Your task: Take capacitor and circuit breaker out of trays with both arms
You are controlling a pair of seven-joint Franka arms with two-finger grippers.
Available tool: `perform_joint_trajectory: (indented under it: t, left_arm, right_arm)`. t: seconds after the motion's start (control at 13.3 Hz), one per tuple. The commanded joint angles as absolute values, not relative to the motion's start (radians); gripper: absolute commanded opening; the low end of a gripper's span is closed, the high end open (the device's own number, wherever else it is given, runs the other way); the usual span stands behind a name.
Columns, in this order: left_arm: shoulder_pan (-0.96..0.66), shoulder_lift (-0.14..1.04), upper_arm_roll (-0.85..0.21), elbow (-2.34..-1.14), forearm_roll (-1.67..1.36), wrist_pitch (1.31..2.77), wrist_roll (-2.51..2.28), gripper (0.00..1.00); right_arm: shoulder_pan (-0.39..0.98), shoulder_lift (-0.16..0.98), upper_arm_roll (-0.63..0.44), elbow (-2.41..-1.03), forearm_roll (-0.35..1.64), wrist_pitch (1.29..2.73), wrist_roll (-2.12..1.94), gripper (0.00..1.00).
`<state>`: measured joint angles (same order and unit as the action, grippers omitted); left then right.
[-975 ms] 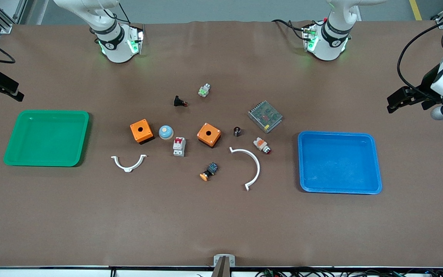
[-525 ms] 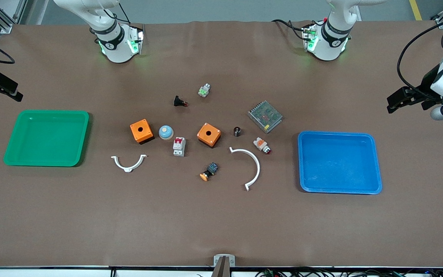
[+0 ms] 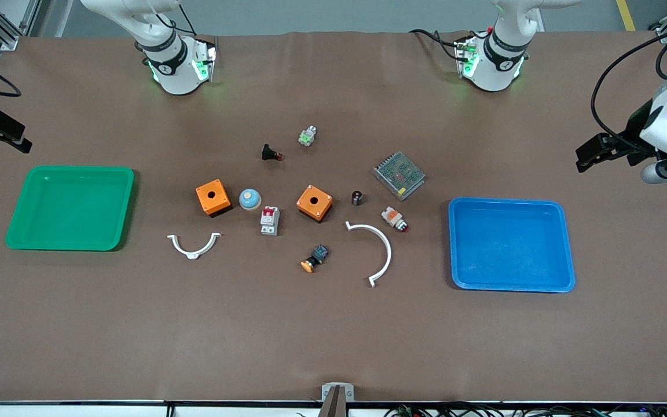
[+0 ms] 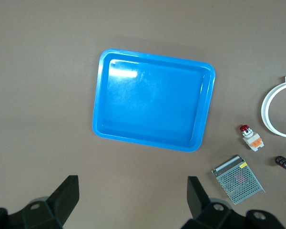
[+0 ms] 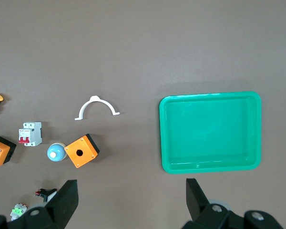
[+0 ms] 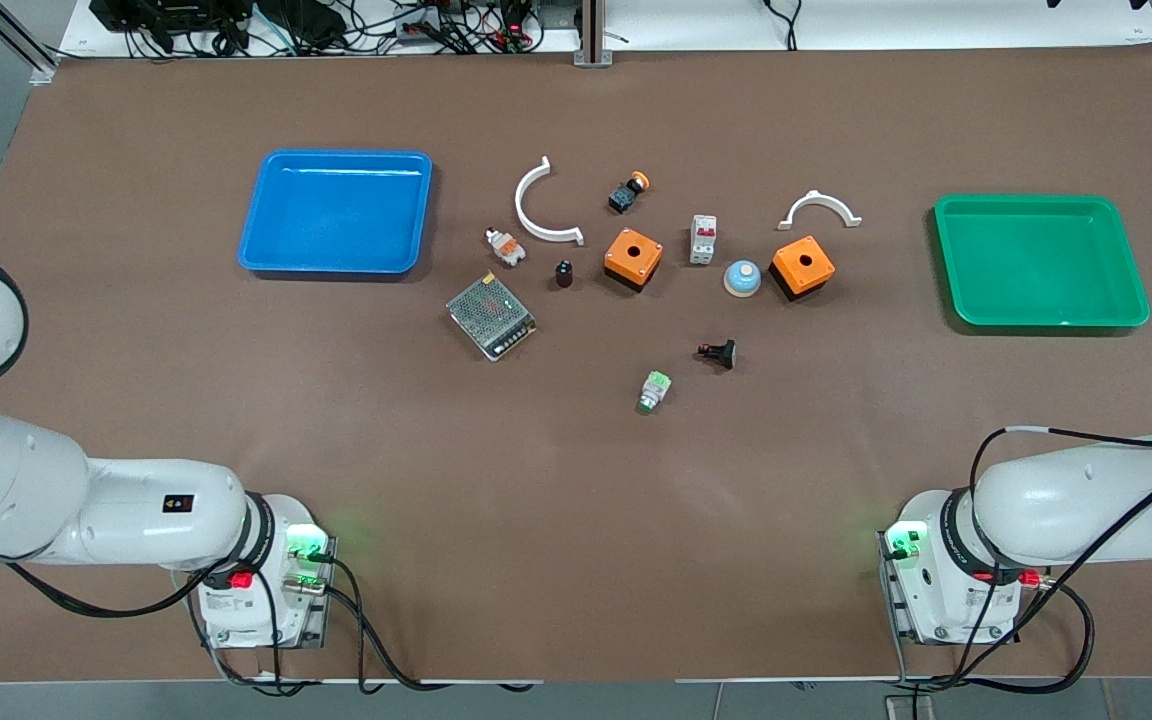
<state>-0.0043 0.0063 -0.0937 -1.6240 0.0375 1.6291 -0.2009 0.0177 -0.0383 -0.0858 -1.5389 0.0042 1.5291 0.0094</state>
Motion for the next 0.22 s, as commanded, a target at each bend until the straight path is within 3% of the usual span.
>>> perform_joint_trajectory:
  t: [0.0, 0.15]
  left_arm:
    - [-0.005, 0.015, -0.094, -1.608, 0.021, 1.623, -0.201, 1.00]
    - [-0.005, 0.017, -0.094, -1.609, 0.021, 1.621, -0.198, 1.00]
  right_arm:
    - [0.003, -0.023, -0.072, -1.508, -0.014, 1.517, 0.011, 1.00]
    - [0.005, -0.023, -0.072, -1.506, -0.014, 1.517, 0.011, 1.00]
